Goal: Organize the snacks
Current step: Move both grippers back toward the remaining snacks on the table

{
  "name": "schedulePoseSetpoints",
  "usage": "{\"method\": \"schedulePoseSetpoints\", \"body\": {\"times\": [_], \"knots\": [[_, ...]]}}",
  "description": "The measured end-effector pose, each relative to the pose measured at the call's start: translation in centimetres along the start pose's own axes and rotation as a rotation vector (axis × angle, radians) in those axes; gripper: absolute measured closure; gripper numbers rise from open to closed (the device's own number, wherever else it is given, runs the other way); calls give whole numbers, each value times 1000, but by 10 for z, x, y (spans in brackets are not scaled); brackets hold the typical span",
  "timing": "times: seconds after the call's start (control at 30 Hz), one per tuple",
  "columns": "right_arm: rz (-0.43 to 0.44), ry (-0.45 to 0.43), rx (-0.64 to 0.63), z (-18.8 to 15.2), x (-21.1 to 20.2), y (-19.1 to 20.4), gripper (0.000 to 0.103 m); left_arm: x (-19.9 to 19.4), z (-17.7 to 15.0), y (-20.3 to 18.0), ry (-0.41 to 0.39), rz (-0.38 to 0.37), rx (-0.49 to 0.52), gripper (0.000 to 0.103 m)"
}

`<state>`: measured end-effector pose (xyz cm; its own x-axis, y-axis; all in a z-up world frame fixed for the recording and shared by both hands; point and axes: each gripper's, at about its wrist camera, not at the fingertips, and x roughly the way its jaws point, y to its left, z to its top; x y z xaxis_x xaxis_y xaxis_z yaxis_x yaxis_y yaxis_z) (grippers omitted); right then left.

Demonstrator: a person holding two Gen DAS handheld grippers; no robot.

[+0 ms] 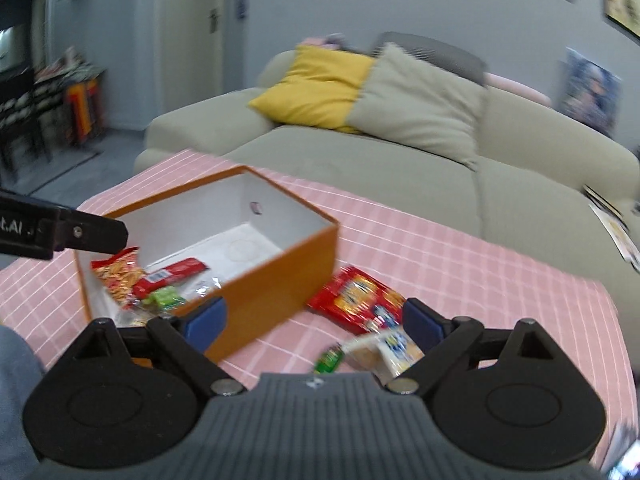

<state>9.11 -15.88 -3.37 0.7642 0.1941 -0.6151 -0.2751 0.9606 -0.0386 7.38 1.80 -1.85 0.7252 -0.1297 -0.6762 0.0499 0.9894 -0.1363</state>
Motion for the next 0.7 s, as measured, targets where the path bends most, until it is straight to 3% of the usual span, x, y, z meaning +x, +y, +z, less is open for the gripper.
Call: {"method": "schedulePoseSetpoints", "body": {"times": [0.37, 0.6, 0.7], "knots": [[-144, 30, 115, -70, -9, -36, 12, 35, -41, -43, 64, -75, 74, 27], [-153, 72, 125, -82, 8, -46, 12, 59, -50, -55, 106, -91, 78, 29], [-154, 81, 89, -83, 19, -48, 13, 70, -49, -59, 122, -104, 69, 35]]}}
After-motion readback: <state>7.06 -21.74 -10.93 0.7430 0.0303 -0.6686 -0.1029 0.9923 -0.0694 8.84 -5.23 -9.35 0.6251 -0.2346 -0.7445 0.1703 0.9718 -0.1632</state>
